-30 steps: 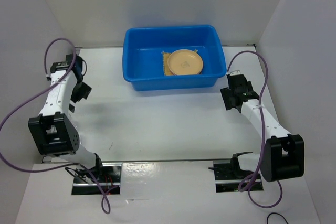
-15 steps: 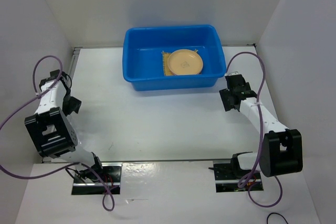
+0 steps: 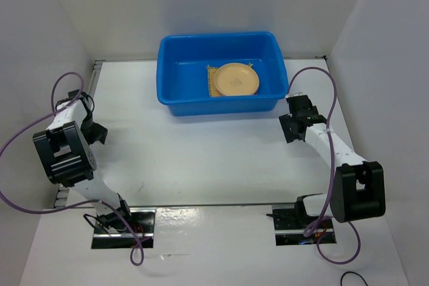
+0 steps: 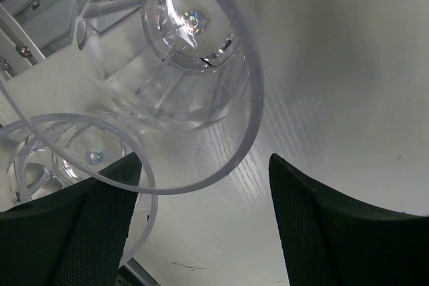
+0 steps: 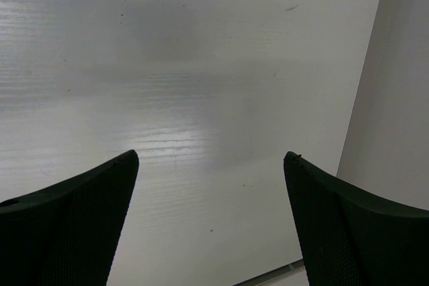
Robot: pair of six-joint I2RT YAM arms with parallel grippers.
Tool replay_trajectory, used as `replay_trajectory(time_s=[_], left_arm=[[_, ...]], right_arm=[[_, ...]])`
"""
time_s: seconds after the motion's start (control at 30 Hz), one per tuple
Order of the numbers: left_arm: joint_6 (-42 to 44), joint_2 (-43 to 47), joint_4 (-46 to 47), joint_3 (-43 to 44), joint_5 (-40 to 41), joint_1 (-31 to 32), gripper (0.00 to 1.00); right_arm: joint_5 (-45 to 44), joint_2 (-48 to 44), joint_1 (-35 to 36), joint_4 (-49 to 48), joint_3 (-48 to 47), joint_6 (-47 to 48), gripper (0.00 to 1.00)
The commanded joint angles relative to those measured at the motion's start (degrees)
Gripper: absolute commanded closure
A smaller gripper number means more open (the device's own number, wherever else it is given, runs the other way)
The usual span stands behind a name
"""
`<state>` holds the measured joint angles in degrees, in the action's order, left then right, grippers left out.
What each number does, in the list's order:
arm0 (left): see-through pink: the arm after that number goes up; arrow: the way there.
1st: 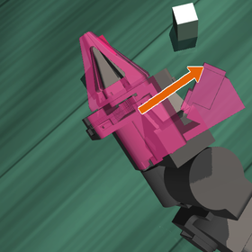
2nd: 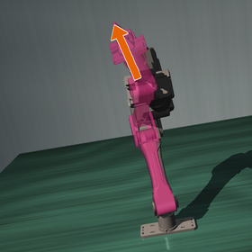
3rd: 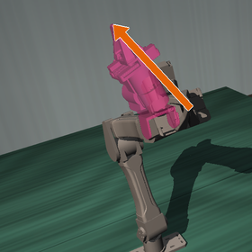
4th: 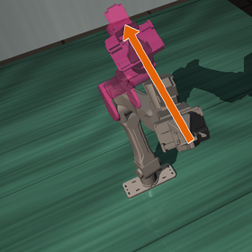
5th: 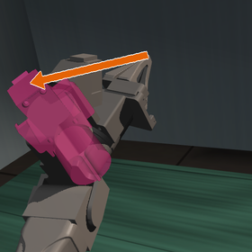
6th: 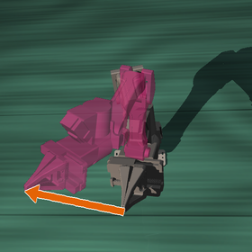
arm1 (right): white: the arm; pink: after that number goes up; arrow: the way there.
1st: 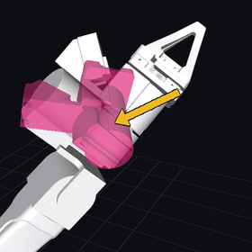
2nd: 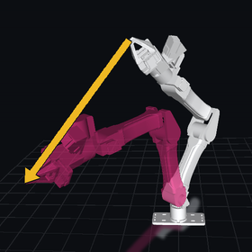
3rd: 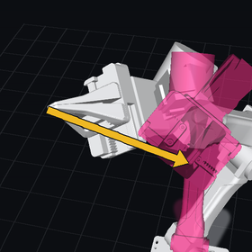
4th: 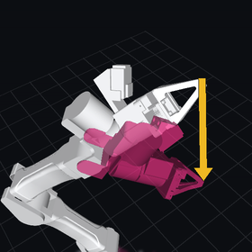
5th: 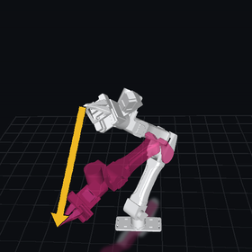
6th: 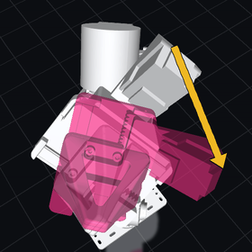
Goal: Place the mixed dishes into the plastic bin
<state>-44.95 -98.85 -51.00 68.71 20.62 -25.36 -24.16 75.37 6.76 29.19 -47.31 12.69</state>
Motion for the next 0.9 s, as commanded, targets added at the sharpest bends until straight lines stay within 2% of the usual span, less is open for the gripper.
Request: replay_trajectory(time_s=[0.0, 0.1, 0.27, 0.87], left_arm=[[0.7, 0.5, 1.1, 2.3, -0.3, -0.4, 0.18], [0.7, 1.2, 0.5, 1.8, -0.3, -0.4, 0.18], [0.1, 4.8, -0.6, 0.4, -0.8, -0.4, 0.26], [-0.4, 14.8, -4.6, -6.5, -2.5, 1.9, 0.26]], right_arm=[[0.0, -0.1, 0.5, -1.2, 0.1, -0.4, 0.07], [0.0, -0.1, 0.5, -1.2, 0.1, -0.4, 0.07], [0.0, 0.5, 0.5, -1.2, 0.1, -0.4, 0.07], [-0.5, 1.0, 0.5, -1.2, 0.1, -0.4, 0.07]])
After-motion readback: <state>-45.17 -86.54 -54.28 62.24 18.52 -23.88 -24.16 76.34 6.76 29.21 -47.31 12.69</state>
